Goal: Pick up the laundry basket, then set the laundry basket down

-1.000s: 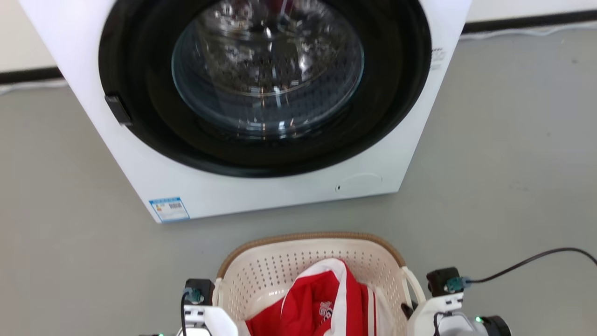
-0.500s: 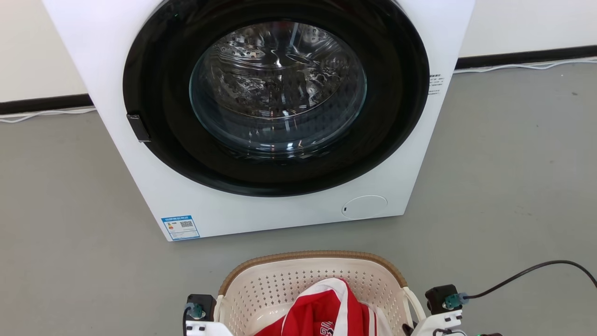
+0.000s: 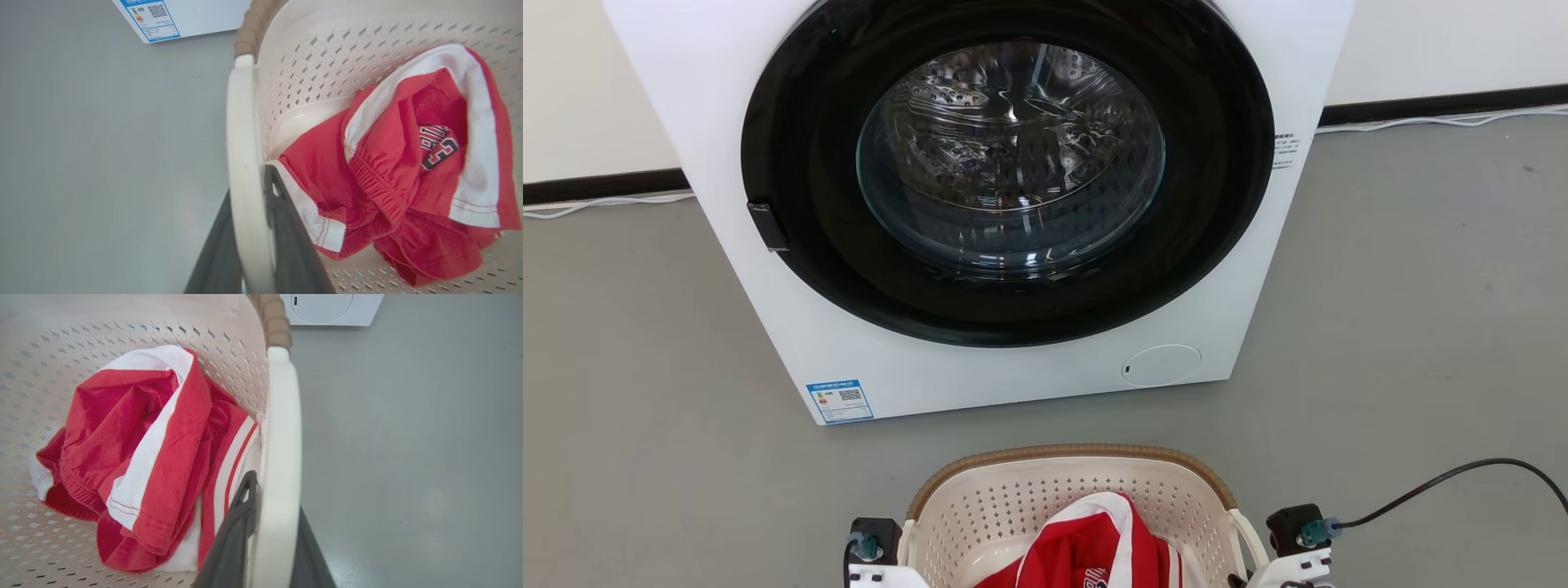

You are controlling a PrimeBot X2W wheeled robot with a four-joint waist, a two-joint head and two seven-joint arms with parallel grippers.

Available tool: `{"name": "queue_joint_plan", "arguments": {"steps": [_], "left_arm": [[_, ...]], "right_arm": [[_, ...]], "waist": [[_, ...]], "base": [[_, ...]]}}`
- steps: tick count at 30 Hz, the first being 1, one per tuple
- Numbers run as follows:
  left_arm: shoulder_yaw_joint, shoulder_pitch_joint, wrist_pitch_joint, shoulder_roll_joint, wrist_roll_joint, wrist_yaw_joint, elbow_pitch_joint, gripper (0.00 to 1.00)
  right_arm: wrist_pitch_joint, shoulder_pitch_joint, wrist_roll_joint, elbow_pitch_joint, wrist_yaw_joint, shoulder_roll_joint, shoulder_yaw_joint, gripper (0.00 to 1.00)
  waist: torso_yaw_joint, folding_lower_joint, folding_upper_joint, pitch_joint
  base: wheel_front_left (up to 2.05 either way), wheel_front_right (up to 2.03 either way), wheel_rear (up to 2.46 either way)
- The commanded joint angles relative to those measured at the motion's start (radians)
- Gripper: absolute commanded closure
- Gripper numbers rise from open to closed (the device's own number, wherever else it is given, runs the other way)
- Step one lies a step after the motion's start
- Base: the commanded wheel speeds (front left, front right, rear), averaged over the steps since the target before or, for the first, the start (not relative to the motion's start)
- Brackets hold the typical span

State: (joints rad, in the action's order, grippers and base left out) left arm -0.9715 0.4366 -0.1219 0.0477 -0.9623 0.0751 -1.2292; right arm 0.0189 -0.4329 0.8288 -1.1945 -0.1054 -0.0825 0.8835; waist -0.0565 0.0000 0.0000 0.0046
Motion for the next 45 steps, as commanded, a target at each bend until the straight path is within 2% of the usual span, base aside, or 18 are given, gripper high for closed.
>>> {"name": "queue_joint_plan", "arguments": {"steps": [1,26,45], "left_arm": [[0.013,0.04,-0.022,0.003,-0.005,0.001,0.024,1.0],[-0.039,0.079,-0.006,0.003,-0.039,-0.007,0.004,1.0],[-0.074,0.087,0.023,0.003,-0.064,-0.018,-0.008,1.0]], "right_arm": [[0.005,-0.017,-0.004,0.019,-0.025,0.032,0.038,1.0],[0.022,-0.065,0.062,0.011,-0.025,0.032,0.136,1.0],[-0.003,-0.076,0.131,0.016,-0.025,0.032,0.203,1.0]], "waist": [[-0.002,0.0,0.0,0.0],[-0.006,0.0,0.0,-0.001],[-0.012,0.0,0.0,0.0]], "base": [[0.0,0.0,0.0],[0.0,0.0,0.0],[0.0,0.0,0.0]]}}
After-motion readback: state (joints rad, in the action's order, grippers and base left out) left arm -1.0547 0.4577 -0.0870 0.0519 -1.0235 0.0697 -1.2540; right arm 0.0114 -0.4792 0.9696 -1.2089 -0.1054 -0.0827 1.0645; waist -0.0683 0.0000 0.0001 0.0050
